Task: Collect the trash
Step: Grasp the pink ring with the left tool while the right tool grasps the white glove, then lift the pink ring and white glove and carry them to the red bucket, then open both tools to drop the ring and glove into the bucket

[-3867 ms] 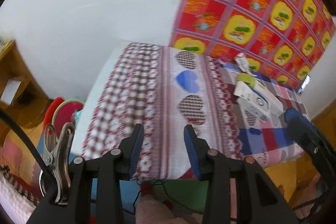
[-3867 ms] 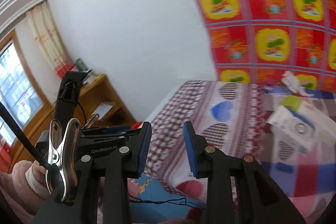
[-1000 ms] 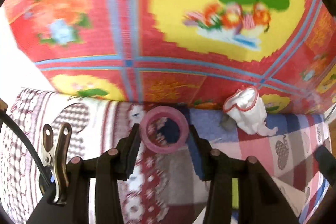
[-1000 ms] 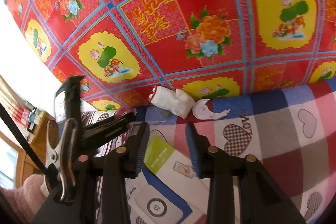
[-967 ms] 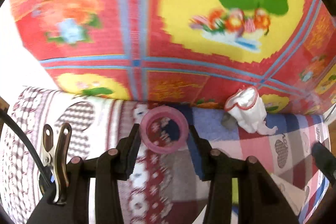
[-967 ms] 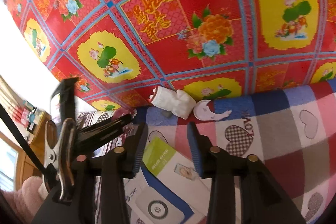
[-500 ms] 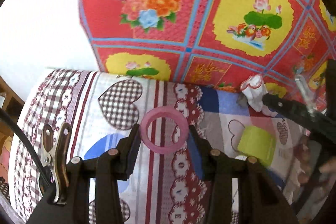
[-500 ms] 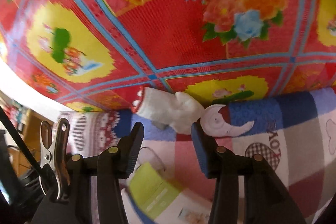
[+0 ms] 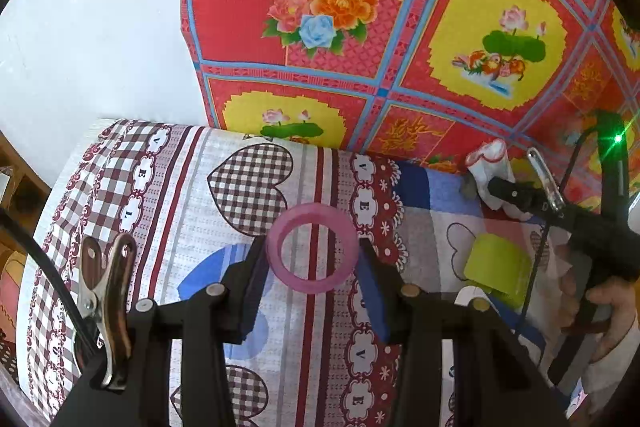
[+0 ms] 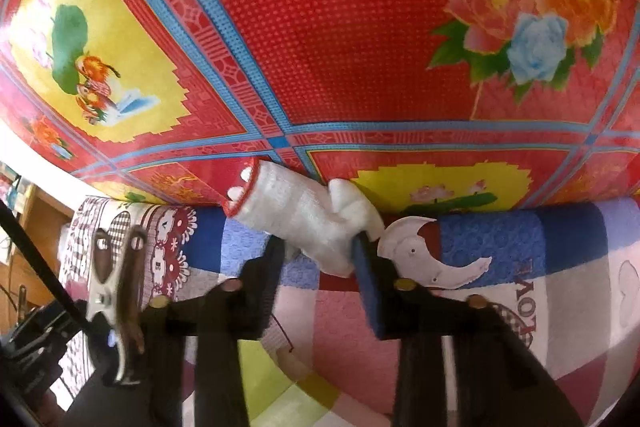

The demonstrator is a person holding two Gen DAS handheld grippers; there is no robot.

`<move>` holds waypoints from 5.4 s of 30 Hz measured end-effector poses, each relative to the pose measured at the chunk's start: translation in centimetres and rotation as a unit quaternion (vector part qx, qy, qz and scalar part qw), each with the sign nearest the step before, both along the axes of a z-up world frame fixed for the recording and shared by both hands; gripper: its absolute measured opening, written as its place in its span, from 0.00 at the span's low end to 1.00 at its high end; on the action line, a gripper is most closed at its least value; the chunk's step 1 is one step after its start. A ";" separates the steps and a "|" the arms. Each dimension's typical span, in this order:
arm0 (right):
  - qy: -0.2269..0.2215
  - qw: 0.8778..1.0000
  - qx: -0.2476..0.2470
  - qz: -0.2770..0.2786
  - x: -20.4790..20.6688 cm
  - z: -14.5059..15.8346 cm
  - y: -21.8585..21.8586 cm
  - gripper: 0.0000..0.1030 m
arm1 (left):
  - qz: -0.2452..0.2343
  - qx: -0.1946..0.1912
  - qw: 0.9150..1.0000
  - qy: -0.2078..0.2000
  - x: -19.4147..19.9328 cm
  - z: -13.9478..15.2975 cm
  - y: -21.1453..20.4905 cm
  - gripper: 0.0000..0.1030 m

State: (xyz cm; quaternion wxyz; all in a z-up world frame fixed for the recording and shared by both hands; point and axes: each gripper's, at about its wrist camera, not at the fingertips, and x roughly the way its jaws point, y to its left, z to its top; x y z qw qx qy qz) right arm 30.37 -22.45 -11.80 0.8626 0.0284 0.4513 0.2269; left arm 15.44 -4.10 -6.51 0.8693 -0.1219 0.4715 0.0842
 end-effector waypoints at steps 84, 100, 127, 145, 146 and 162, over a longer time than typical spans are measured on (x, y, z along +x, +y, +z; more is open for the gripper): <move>-0.095 0.966 0.105 0.217 -32.6 8.8 8.3 0.04 | 0.090 0.054 0.993 -0.048 -23.3 8.6 7.9 0.44; -0.100 0.948 0.090 0.287 -35.1 9.2 18.0 0.04 | 0.165 0.054 0.983 -0.055 -27.2 8.1 18.5 0.44; -0.050 0.933 0.041 0.355 -37.0 5.8 42.3 0.04 | 0.198 -0.009 0.980 -0.010 -29.8 -0.5 38.8 0.44; 0.022 0.921 -0.069 0.382 -32.7 -5.1 57.9 0.04 | 0.206 -0.074 0.975 0.031 -26.9 -14.4 47.7 0.44; 0.030 0.920 -0.078 0.382 -32.2 -6.0 58.7 0.04 | 0.204 -0.075 0.975 0.038 -26.6 -15.4 48.0 0.44; 0.104 0.907 -0.171 0.371 -27.2 -16.7 66.4 0.04 | 0.225 -0.113 0.962 0.106 -23.9 -26.2 50.6 0.44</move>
